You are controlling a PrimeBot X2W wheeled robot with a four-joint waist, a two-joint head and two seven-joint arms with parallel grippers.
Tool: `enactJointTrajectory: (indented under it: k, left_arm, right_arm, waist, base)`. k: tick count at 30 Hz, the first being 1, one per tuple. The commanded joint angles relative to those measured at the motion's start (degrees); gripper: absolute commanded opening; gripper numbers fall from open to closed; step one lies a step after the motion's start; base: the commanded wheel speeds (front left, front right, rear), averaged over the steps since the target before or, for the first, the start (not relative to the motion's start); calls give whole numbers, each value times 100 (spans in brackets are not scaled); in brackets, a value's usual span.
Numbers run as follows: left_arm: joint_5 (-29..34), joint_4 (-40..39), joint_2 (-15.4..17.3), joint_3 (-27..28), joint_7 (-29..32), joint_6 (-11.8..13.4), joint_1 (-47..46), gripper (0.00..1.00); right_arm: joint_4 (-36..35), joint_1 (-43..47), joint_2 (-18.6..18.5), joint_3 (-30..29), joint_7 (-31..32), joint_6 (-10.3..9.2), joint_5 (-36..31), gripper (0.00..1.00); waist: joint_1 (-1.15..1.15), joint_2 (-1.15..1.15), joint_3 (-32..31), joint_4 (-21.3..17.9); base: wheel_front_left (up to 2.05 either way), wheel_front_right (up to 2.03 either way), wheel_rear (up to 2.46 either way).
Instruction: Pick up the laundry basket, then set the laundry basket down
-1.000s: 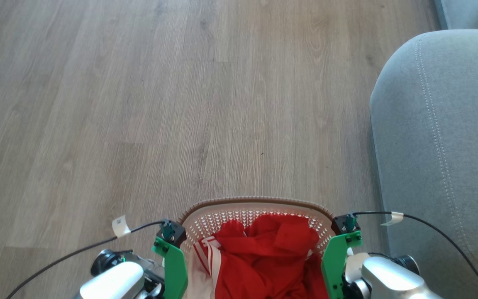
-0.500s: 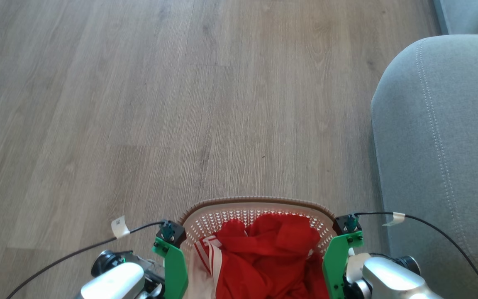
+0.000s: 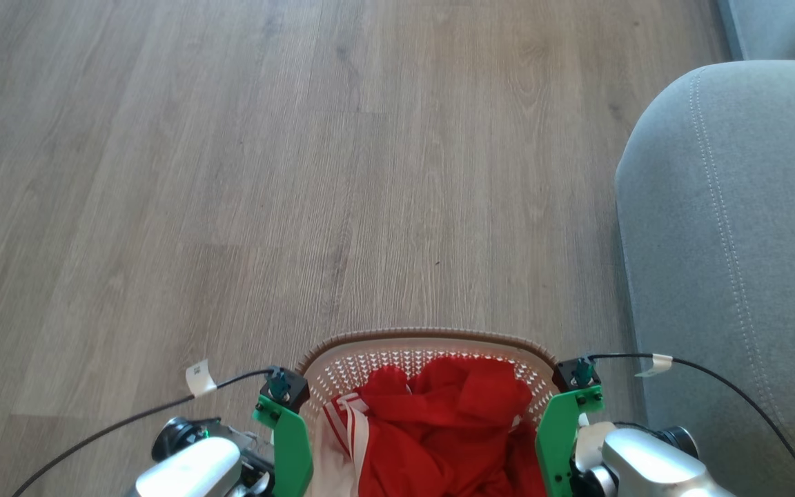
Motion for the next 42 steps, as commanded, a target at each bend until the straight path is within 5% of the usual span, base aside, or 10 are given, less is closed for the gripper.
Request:
enactJointTrajectory:
  k: [1,29,42]
  left_arm:
    - [87,-259,-133,-1,-36,-156,-164,0]
    - [100,-150,-165,-3,-94,-156,-180,0]
    - [169,48,-281,11,-256,-114,-389,0]
  right_arm:
    - [-216,-200,178,191,-124,50,-74,0]
    - [-181,-256,178,293,-172,50,0,0]
    - [-48,-539,178,282,-293,50,-59,0]
  waist:
    - [0,0,-5,2]
    - [0,0,29,20]
    - [0,0,667,20]
  base:
    - [0,0,0]
    - [0,0,0]
    - [0,0,0]
